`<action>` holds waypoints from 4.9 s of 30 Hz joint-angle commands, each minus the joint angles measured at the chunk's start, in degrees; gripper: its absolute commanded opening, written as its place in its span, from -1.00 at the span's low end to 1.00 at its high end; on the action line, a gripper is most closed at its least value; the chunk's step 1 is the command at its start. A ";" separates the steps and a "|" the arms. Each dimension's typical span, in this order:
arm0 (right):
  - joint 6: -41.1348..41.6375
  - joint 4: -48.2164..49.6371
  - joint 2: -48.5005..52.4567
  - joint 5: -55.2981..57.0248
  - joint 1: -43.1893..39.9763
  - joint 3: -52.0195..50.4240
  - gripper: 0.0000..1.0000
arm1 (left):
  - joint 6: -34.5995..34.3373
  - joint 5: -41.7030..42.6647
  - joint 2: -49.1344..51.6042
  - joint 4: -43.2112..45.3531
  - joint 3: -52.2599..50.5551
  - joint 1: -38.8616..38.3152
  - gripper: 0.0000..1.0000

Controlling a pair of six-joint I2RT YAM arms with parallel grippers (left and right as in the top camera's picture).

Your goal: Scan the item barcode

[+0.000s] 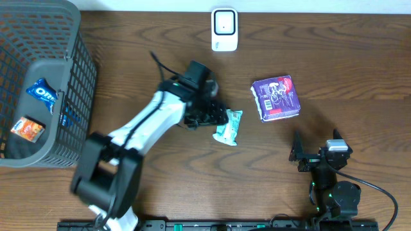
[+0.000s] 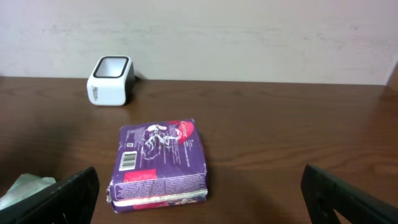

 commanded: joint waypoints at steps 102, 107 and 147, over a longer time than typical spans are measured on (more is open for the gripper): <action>-0.44 -0.24 -0.31 0.11 0.50 -0.09 0.99 | -10.14 -21.40 3.82 21.03 8.63 -11.69 0.06; -0.44 -0.24 -0.31 0.11 0.50 -0.09 0.99 | -15.93 -20.79 9.92 29.20 8.63 -11.30 0.08; -0.44 -0.24 -0.31 0.11 0.50 -0.09 0.98 | 3.26 -11.96 16.52 28.04 8.70 -1.68 -0.86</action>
